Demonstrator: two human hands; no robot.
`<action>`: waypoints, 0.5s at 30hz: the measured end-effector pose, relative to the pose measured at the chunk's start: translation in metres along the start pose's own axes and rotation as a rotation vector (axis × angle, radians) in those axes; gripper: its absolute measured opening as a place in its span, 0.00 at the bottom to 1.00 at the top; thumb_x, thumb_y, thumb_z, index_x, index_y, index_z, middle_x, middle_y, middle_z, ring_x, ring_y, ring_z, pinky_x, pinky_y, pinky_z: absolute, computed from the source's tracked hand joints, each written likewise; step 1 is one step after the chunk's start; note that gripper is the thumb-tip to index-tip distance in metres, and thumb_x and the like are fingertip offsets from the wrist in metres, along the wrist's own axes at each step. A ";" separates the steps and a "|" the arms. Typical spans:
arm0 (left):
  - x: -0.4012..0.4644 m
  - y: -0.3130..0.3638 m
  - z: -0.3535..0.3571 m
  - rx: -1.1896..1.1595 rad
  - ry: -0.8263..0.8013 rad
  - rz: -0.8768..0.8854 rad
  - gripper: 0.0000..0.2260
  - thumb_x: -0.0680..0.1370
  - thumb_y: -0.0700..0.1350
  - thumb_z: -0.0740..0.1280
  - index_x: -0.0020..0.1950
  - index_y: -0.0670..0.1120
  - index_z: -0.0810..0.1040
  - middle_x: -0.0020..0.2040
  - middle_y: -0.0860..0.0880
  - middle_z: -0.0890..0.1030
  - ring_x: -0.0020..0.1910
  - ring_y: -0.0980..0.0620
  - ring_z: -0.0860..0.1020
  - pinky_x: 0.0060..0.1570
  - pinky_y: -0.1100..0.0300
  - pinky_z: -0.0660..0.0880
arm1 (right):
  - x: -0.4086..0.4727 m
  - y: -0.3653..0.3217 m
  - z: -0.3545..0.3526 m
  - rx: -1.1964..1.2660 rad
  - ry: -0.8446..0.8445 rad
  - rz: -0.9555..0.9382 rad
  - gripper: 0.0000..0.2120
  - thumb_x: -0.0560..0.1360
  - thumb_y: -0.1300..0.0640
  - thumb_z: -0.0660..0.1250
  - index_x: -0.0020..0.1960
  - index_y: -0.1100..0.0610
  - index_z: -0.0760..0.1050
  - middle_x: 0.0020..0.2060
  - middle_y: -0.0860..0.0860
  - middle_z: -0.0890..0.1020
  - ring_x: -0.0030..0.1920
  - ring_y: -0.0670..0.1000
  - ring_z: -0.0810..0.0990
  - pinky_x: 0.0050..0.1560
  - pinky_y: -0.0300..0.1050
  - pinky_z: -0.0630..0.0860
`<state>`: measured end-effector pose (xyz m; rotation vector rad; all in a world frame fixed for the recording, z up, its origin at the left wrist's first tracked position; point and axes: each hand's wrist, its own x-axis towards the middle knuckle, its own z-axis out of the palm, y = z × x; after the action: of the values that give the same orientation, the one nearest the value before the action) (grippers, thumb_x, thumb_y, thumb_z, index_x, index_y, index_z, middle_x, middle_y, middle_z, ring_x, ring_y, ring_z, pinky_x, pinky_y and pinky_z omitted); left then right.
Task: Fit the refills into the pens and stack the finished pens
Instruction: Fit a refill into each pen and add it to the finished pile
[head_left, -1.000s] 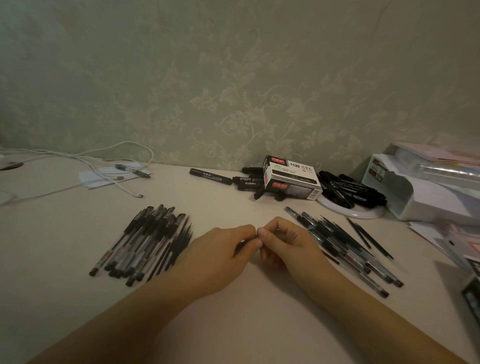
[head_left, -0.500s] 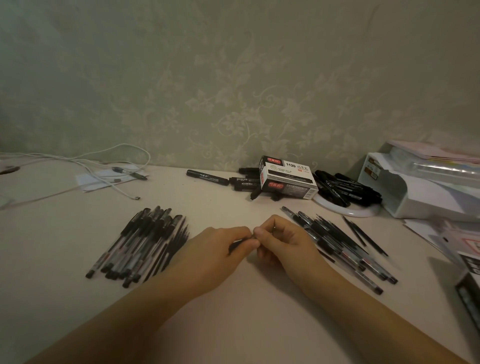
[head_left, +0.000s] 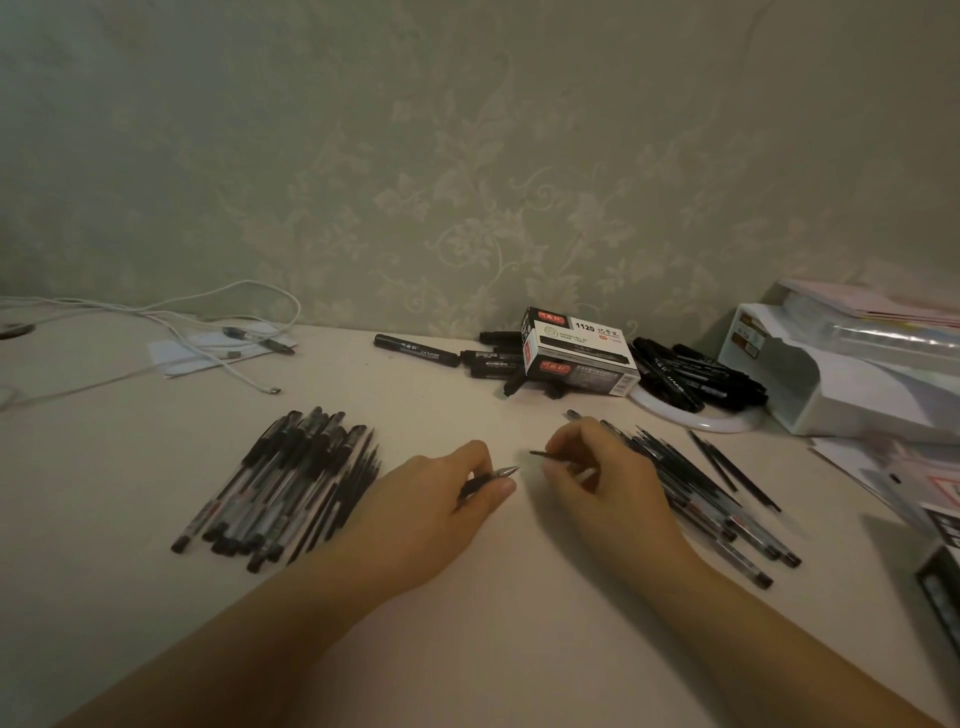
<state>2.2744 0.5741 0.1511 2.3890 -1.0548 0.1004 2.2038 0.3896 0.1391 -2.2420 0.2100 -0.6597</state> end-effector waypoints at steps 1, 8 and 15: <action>0.000 0.001 0.000 0.002 -0.008 -0.003 0.12 0.79 0.63 0.54 0.47 0.57 0.68 0.28 0.53 0.71 0.25 0.59 0.69 0.24 0.68 0.58 | -0.001 0.001 0.001 -0.059 -0.019 -0.013 0.05 0.77 0.56 0.69 0.47 0.47 0.76 0.41 0.41 0.80 0.45 0.38 0.78 0.41 0.29 0.74; 0.001 0.003 0.000 -0.011 -0.013 -0.003 0.10 0.80 0.60 0.57 0.49 0.55 0.63 0.27 0.54 0.69 0.23 0.60 0.69 0.24 0.69 0.59 | -0.001 0.004 0.005 -0.161 -0.025 -0.074 0.03 0.76 0.56 0.70 0.47 0.50 0.76 0.45 0.41 0.78 0.47 0.42 0.77 0.49 0.43 0.78; 0.001 0.001 0.004 -0.062 0.003 0.090 0.06 0.81 0.56 0.58 0.49 0.57 0.61 0.28 0.53 0.71 0.25 0.59 0.69 0.26 0.67 0.61 | -0.005 -0.012 0.008 0.060 -0.015 -0.126 0.05 0.79 0.47 0.64 0.48 0.47 0.76 0.40 0.41 0.79 0.43 0.42 0.77 0.41 0.32 0.73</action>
<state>2.2737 0.5707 0.1480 2.2860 -1.1476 0.1025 2.2030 0.4044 0.1410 -2.2153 0.0418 -0.7064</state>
